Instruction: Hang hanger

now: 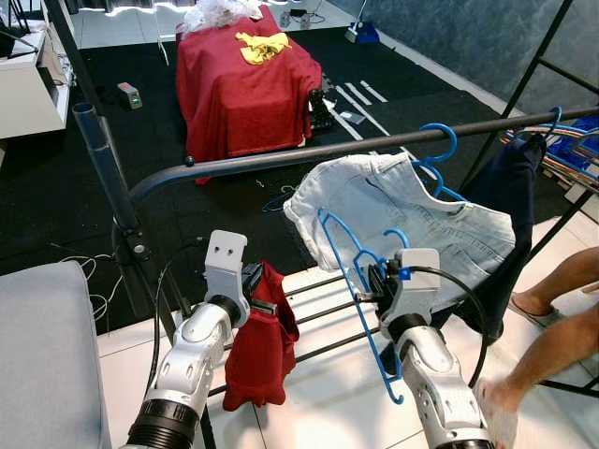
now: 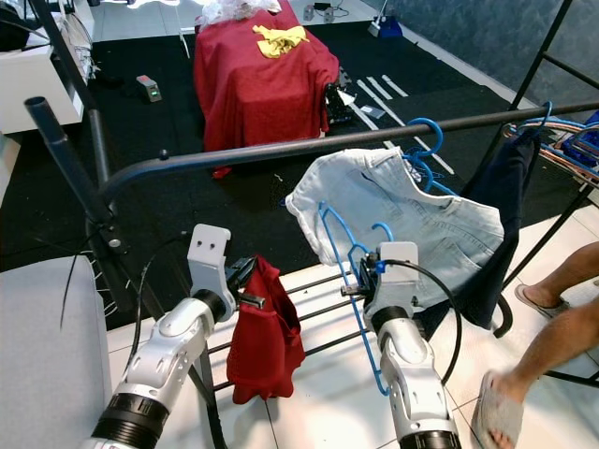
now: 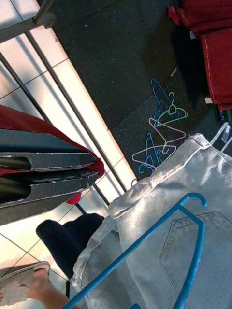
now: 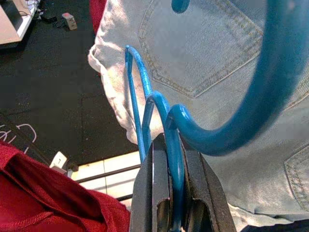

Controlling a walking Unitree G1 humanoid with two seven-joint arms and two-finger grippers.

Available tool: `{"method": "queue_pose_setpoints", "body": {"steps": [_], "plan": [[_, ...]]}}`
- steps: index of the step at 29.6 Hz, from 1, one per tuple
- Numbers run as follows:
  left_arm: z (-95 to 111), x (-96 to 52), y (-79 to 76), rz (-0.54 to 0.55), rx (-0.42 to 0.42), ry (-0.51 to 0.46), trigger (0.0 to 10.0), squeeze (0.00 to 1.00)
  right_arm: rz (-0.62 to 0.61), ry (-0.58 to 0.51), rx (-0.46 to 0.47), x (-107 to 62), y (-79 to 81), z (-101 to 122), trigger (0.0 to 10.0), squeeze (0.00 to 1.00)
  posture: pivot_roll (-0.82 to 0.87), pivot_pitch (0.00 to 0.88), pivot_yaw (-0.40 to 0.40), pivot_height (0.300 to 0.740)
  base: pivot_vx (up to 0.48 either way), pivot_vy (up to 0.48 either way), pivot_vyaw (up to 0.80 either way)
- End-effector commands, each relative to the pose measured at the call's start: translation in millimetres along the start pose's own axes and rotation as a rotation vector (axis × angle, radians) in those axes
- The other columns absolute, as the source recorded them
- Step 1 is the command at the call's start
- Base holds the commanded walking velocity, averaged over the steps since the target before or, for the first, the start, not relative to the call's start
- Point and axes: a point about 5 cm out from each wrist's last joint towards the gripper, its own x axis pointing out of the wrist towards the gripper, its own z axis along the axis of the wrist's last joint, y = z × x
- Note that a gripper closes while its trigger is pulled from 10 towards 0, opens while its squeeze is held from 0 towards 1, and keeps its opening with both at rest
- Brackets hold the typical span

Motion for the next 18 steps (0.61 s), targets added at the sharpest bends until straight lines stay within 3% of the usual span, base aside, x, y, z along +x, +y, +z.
{"method": "queue_pose_setpoints", "body": {"steps": [1, 18], "plan": [[-1.6, 0.2, -2.2, -0.003, -0.023, 0.004, 10.0, 0.0, 0.009, 0.021, 0.014, -1.3, 2.7, -3.4, 10.0, 0.0, -0.06, 0.15, -0.044, 0.74, 0.0, 0.0, 0.0], [2.0, 2.5, 1.0, -0.014, -0.014, -0.001, 10.0, 0.0, 0.021, 0.031, 0.021, -0.9, 7.3, -4.4, 10.0, 0.0, -0.06, 0.15, -0.04, 0.74, 0.0, 0.0, 0.0]]}}
